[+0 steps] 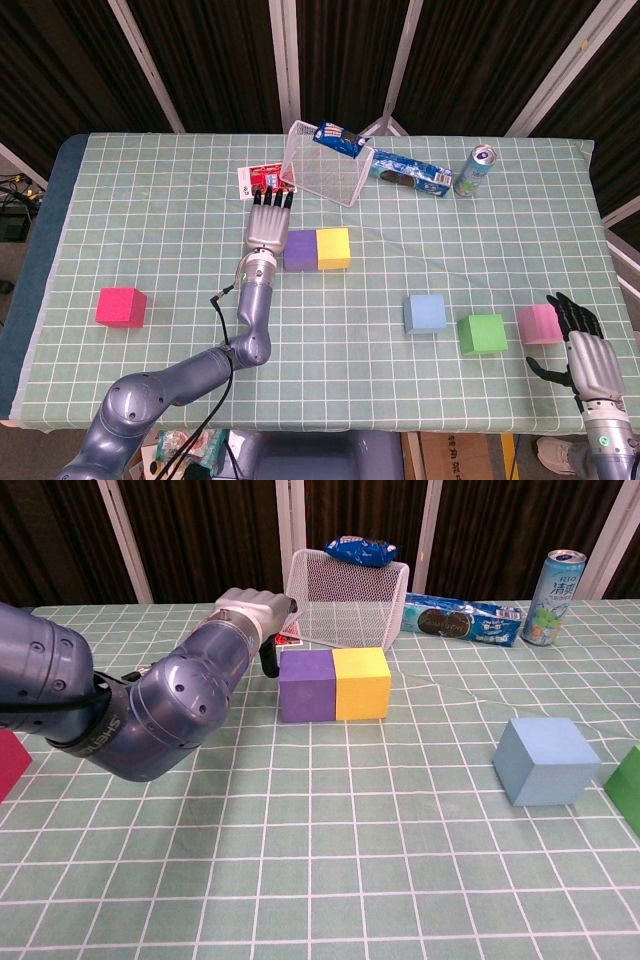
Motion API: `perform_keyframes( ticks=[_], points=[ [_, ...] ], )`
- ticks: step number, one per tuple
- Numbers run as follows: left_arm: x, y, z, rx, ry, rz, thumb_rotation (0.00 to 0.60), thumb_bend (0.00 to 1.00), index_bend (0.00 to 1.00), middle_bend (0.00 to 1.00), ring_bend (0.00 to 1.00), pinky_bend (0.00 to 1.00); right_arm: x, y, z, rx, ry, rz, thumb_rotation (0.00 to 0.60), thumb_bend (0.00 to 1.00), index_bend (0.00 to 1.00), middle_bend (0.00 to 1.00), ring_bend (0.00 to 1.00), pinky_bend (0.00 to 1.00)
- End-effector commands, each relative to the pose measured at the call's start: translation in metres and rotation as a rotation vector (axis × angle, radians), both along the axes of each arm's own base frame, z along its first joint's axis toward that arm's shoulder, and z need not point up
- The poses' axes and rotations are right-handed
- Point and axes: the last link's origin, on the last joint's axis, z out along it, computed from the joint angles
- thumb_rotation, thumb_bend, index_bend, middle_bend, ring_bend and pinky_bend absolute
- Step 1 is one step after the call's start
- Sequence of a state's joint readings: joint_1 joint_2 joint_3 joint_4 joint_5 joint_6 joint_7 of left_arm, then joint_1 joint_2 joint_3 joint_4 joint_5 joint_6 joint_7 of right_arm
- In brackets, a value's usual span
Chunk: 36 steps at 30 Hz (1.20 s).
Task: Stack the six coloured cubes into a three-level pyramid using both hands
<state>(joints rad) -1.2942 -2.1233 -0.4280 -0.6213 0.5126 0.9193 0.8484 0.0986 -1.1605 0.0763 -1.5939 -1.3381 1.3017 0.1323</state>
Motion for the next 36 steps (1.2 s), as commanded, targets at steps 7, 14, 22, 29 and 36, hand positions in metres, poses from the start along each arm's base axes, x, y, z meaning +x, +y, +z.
perform_keyframes(
  ticks=[7, 14, 22, 29, 36],
  points=[
    [0.004, 0.0, -0.004, 0.003, -0.003, -0.006, 0.6, 0.4, 0.0, 0.06, 0.0, 0.07, 0.0, 0.0, 0.0, 0.0, -0.002, -0.002, 0.6, 0.24, 0.0, 0.0, 0.0, 0.0],
    [0.004, 0.002, -0.004, 0.012, -0.003, -0.007, 0.6, 0.4, 0.0, 0.06, 0.0, 0.07, -0.001, 0.001, 0.0, 0.0, -0.002, -0.006, 0.6, 0.24, 0.0, 0.0, 0.0, 0.0],
    [-0.002, 0.001, -0.001, 0.025, 0.009, -0.008, 0.6, 0.4, 0.0, 0.06, 0.0, 0.07, -0.003, 0.001, 0.001, 0.003, 0.005, -0.011, 0.6, 0.24, 0.0, 0.0, 0.0, 0.0],
    [-0.017, -0.002, 0.022, 0.079, -0.025, -0.018, 0.6, 0.36, 0.0, 0.05, 0.0, 0.07, -0.003, 0.003, 0.002, 0.0, 0.013, -0.011, 0.6, 0.24, 0.0, 0.0, 0.0, 0.0],
    [-0.032, -0.03, 0.071, 0.111, -0.128, -0.041, 0.6, 0.24, 0.0, 0.04, 0.0, 0.05, -0.003, 0.003, 0.0, 0.0, 0.028, -0.003, 0.6, 0.24, 0.0, 0.0, 0.0, 0.0]
  ],
)
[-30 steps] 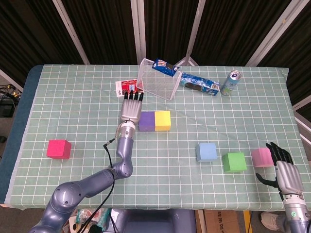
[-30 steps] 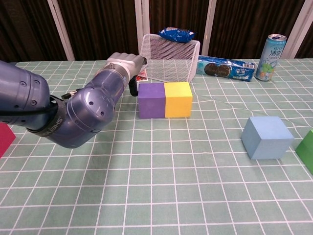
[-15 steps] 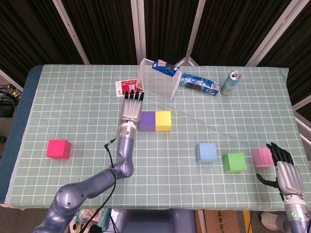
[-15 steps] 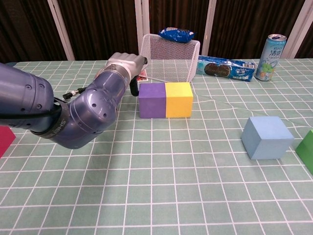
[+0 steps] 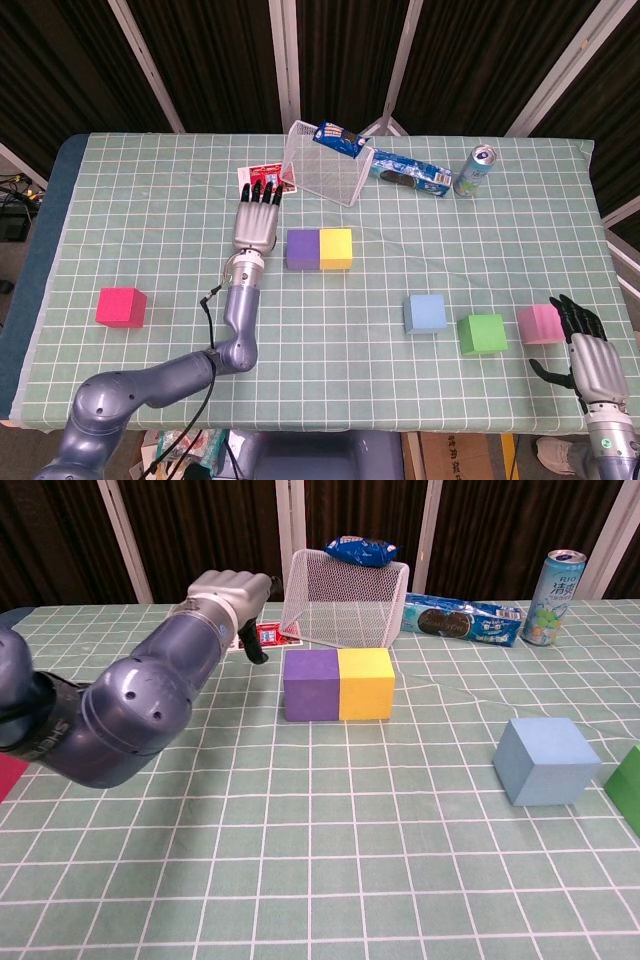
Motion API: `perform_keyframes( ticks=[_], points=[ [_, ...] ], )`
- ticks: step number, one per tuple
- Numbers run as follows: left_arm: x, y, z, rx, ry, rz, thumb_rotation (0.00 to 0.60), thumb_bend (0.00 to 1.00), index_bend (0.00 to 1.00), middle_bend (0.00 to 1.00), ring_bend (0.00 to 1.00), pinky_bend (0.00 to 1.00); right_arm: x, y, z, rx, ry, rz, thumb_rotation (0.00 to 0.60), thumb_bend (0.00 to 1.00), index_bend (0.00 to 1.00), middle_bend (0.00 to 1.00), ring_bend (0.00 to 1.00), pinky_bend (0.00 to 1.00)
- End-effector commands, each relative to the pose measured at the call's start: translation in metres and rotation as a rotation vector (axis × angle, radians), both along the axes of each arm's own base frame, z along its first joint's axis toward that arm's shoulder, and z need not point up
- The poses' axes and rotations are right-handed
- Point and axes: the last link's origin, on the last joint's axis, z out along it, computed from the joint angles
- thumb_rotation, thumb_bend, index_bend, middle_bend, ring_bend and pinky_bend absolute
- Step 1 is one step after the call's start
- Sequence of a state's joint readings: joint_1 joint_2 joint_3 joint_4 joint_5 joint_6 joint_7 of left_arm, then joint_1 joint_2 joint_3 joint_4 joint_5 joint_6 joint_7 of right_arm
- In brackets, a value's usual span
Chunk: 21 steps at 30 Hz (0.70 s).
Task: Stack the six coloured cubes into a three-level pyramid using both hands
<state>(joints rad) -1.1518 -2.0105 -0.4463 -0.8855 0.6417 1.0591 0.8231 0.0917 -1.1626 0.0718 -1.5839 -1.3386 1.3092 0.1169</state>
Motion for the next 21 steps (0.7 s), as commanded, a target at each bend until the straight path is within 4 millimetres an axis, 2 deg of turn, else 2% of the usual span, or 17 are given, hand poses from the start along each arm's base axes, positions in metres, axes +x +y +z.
perform_keyframes(
  ticks=[1, 3, 6, 11, 16, 21],
  points=[
    [-0.021, -0.02, 0.046, 0.051, -0.058, -0.009, 0.6, 0.21, 0.0, 0.04, 0.0, 0.05, 0.0, 0.0, -0.001, 0.001, 0.004, 0.003, 0.6, 0.24, 0.0, 0.0, 0.0, 0.0],
    [-0.028, -0.033, 0.063, 0.061, -0.08, -0.015, 0.6, 0.18, 0.0, 0.04, 0.0, 0.05, 0.0, 0.0, -0.002, 0.003, 0.007, 0.004, 0.6, 0.24, 0.0, 0.0, 0.0, 0.0],
    [-0.044, -0.062, 0.096, 0.062, -0.118, -0.024, 0.6, 0.16, 0.0, 0.04, 0.0, 0.05, 0.002, -0.001, -0.003, -0.004, 0.013, 0.011, 0.6, 0.24, 0.0, 0.0, 0.0, 0.0],
    [-0.071, -0.101, 0.134, 0.064, -0.159, -0.012, 0.6, 0.16, 0.0, 0.04, 0.0, 0.05, 0.004, -0.001, -0.005, -0.019, 0.024, 0.02, 0.6, 0.24, 0.0, 0.0, 0.0, 0.0],
    [-0.099, -0.127, 0.155, 0.061, -0.192, 0.031, 0.6, 0.16, 0.0, 0.04, 0.0, 0.05, 0.006, -0.001, -0.008, -0.024, 0.037, 0.027, 0.6, 0.24, 0.0, 0.0, 0.0, 0.0],
    [-0.13, -0.154, 0.164, 0.061, -0.221, 0.083, 0.6, 0.16, 0.0, 0.04, 0.0, 0.05, 0.005, -0.002, -0.01, -0.022, 0.053, 0.028, 0.6, 0.24, 0.0, 0.0, 0.0, 0.0]
  ],
)
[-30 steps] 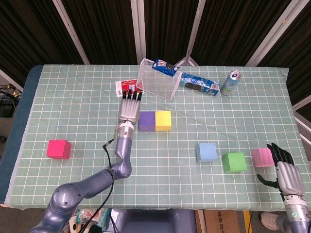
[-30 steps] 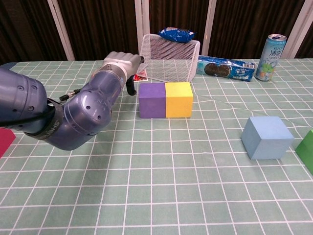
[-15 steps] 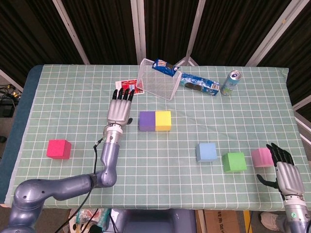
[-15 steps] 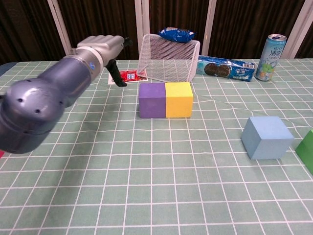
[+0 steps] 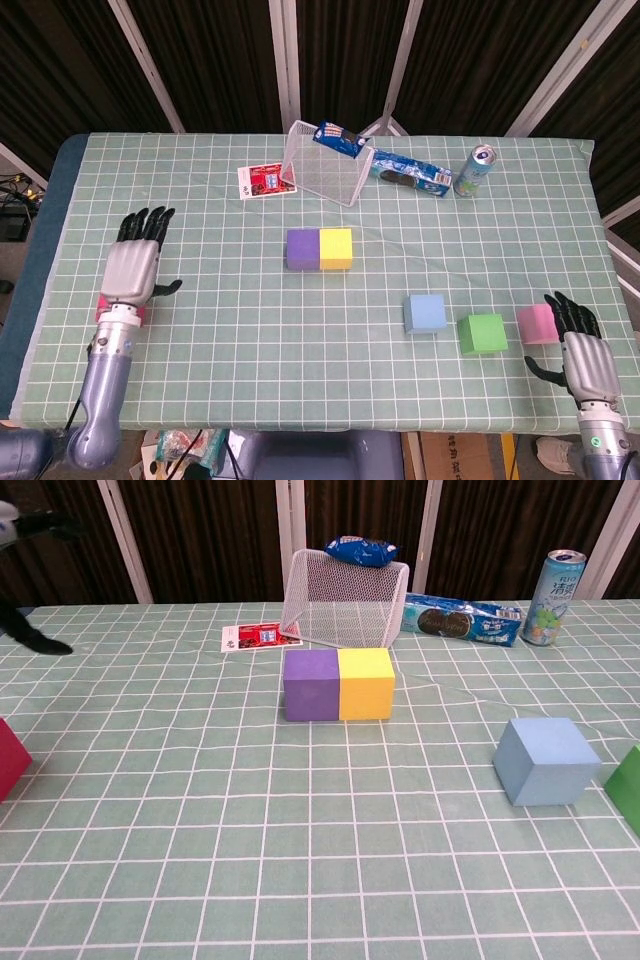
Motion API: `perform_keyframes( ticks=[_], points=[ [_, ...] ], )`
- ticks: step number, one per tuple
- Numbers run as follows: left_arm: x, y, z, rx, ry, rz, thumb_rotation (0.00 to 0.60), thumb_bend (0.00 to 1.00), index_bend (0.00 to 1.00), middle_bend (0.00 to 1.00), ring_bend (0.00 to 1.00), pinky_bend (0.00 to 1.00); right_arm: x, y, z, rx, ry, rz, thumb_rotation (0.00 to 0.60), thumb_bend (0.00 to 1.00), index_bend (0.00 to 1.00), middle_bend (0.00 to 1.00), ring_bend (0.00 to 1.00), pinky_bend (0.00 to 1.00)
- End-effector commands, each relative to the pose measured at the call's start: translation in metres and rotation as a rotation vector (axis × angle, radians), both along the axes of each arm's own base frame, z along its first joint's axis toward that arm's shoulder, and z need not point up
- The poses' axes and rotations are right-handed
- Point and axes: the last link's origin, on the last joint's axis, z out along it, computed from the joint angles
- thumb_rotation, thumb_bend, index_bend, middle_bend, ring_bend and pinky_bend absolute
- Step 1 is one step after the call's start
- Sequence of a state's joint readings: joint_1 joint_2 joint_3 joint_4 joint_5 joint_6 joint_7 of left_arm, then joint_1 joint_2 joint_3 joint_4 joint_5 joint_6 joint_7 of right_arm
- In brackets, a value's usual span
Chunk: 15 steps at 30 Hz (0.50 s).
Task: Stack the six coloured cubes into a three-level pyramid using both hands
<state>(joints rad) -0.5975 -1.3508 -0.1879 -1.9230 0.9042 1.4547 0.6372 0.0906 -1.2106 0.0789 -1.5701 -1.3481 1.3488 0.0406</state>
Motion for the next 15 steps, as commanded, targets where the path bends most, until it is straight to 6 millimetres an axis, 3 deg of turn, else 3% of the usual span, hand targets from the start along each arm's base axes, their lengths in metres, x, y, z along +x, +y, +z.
perform_keyframes(
  ticks=[1, 9, 15],
  points=[
    [-0.021, -0.022, 0.007, 0.004, -0.033, 0.036, 0.6, 0.16, 0.0, 0.04, 0.0, 0.05, 0.0, 0.0, -0.002, 0.003, 0.009, -0.001, 0.6, 0.24, 0.0, 0.0, 0.0, 0.0],
    [-0.052, -0.05, 0.013, 0.028, -0.035, 0.052, 0.6, 0.16, 0.0, 0.04, 0.0, 0.05, 0.001, -0.001, -0.003, 0.003, 0.031, 0.015, 0.6, 0.24, 0.0, 0.0, 0.0, 0.0],
    [-0.048, -0.054, 0.026, 0.053, -0.051, 0.012, 0.6, 0.16, 0.0, 0.03, 0.0, 0.05, 0.016, -0.008, -0.005, 0.047, 0.082, 0.118, 0.6, 0.24, 0.0, 0.0, 0.0, 0.0]
  ],
)
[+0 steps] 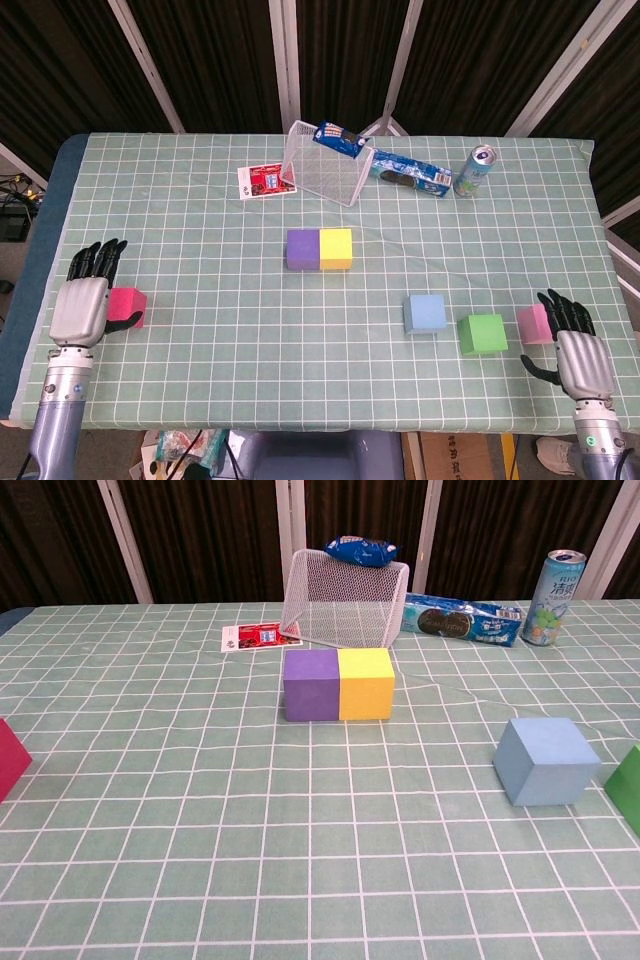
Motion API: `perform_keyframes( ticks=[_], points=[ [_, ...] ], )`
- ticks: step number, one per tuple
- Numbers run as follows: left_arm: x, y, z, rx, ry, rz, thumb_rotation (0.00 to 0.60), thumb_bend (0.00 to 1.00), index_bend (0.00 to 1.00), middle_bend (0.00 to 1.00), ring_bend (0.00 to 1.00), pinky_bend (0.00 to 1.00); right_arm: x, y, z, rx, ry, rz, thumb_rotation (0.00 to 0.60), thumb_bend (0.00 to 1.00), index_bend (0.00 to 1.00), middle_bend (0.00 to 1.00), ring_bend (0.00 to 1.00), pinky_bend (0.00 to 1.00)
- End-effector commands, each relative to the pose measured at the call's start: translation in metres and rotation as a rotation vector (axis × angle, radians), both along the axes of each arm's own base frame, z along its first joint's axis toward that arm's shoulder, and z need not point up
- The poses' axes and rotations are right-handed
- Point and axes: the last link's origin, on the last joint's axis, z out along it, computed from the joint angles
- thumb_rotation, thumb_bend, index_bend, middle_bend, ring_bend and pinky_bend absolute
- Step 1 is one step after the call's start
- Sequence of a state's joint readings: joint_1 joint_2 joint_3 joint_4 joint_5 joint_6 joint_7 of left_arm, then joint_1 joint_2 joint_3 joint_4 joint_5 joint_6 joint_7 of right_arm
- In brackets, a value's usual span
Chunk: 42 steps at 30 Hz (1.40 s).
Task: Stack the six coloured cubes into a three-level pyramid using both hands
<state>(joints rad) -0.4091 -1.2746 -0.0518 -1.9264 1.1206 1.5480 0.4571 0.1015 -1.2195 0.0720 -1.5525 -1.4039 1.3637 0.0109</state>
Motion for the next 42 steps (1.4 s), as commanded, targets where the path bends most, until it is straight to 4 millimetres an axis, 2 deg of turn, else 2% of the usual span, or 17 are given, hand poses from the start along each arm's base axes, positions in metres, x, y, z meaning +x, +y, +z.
perform_keyframes(
  ticks=[1, 3, 8, 14, 20, 26, 29, 34, 42],
  points=[
    [0.005, -0.001, 0.008, 0.012, -0.013, -0.024, 0.6, 0.16, 0.0, 0.03, 0.0, 0.05, 0.014, -0.007, -0.005, 0.06, 0.049, 0.068, 0.6, 0.24, 0.0, 0.0, 0.0, 0.0],
    [0.009, -0.002, 0.011, 0.014, -0.019, -0.034, 0.6, 0.15, 0.0, 0.02, 0.0, 0.05, 0.025, -0.012, -0.01, 0.106, 0.061, 0.087, 0.6, 0.24, 0.0, 0.0, 0.0, 0.0],
    [0.021, -0.004, 0.022, 0.02, -0.044, -0.058, 0.6, 0.14, 0.0, 0.01, 0.0, 0.05, 0.071, -0.027, -0.029, 0.217, 0.054, 0.19, 0.6, 0.24, 0.0, 0.0, 0.0, 0.0],
    [0.026, -0.006, 0.03, 0.026, -0.052, -0.069, 0.6, 0.14, 0.0, 0.01, 0.0, 0.05, 0.111, -0.041, -0.052, 0.278, 0.075, 0.273, 0.6, 0.24, 0.0, 0.0, 0.0, 0.0],
    [0.025, -0.006, 0.033, 0.018, -0.063, -0.069, 0.6, 0.14, 0.0, 0.02, 0.0, 0.05, 0.138, -0.061, -0.072, 0.294, 0.071, 0.276, 0.6, 0.24, 0.0, 0.0, 0.0, 0.0],
    [0.022, -0.006, 0.037, 0.025, -0.081, -0.061, 0.6, 0.14, 0.0, 0.02, 0.0, 0.05, 0.146, -0.078, -0.086, 0.292, 0.081, 0.258, 0.6, 0.24, 0.0, 0.01, 0.0, 0.0],
    [0.021, -0.006, 0.04, 0.026, -0.092, -0.058, 0.6, 0.14, 0.0, 0.02, 0.0, 0.05, 0.145, -0.084, -0.093, 0.298, 0.097, 0.243, 0.6, 0.24, 0.0, 0.1, 0.01, 0.0],
    [0.02, -0.007, 0.042, 0.028, -0.102, -0.058, 0.6, 0.14, 0.0, 0.02, 0.0, 0.05, 0.145, -0.088, -0.1, 0.31, 0.105, 0.22, 0.6, 0.24, 0.0, 0.17, 0.02, 0.0],
    [0.02, -0.007, 0.043, 0.024, -0.112, -0.059, 0.6, 0.14, 0.0, 0.02, 0.0, 0.05, 0.142, -0.092, -0.107, 0.319, 0.133, 0.193, 0.6, 0.24, 0.0, 0.19, 0.04, 0.0]
  ],
)
